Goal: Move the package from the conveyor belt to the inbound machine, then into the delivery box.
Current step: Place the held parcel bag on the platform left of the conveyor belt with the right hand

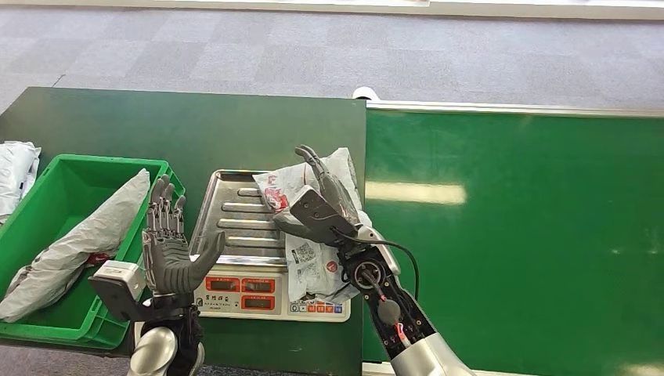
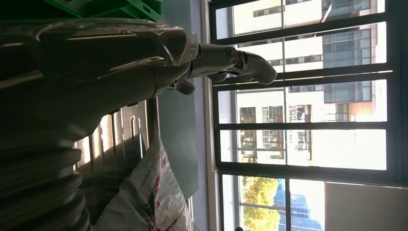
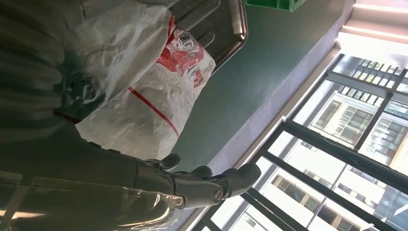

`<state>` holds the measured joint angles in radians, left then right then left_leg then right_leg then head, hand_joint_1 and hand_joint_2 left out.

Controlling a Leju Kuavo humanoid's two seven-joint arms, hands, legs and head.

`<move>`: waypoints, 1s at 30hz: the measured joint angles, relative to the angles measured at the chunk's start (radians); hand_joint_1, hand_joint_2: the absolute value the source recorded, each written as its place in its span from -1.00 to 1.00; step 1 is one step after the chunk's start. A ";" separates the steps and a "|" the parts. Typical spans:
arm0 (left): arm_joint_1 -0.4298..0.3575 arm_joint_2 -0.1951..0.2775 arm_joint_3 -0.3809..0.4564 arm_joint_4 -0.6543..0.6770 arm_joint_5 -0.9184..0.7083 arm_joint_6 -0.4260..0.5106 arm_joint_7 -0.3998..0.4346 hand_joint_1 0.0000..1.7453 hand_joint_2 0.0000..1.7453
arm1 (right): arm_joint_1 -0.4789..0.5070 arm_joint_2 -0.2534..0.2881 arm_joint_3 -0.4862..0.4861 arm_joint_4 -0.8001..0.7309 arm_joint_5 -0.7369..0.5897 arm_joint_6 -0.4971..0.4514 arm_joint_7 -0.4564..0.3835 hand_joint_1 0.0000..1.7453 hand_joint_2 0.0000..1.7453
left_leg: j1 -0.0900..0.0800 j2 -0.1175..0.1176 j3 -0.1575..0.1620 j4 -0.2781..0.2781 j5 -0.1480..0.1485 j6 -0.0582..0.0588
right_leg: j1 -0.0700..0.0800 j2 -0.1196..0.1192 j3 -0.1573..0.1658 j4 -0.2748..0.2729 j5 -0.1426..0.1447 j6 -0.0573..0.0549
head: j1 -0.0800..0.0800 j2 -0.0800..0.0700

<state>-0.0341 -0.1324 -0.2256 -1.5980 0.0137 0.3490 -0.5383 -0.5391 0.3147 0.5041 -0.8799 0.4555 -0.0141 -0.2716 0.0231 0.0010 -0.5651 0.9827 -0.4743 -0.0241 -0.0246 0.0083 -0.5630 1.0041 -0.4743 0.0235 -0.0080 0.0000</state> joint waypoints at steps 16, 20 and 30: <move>0.044 -0.001 0.016 -0.014 -0.019 -0.015 0.022 -1.00 1.00 | 0.078 -0.033 0.024 -0.219 -0.064 -0.055 -0.047 -1.00 1.00 | 0.000 0.000 0.000 0.000 0.000 0.000 | 0.000 0.000 -0.001 0.000 0.000 0.000 | 0.000 0.000; 0.074 -0.007 0.025 -0.030 -0.058 -0.047 0.032 -1.00 1.00 | 0.143 -0.075 -0.001 -0.403 -0.069 -0.149 -0.047 -1.00 1.00 | -0.001 0.000 0.000 0.000 0.000 0.000 | -0.001 0.000 -0.001 0.000 0.000 0.000 | 0.000 0.000; -0.015 0.000 -0.037 -0.021 -0.260 -0.157 0.072 -1.00 1.00 | 0.307 -0.179 -0.125 -0.569 -0.016 -0.332 -0.147 -1.00 1.00 | -0.001 -0.002 0.001 0.000 0.000 0.000 | -0.001 -0.001 0.001 -0.001 0.000 0.000 | 0.000 0.000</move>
<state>-0.0490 -0.1320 -0.2627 -1.6193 -0.2464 0.1920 -0.4665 -0.2321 0.1355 0.3787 -1.4488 0.4393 -0.3457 -0.4190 0.0224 -0.0008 -0.5640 0.9830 -0.4745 -0.0237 -0.0255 0.0073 -0.5622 1.0034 -0.4744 0.0236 -0.0080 0.0000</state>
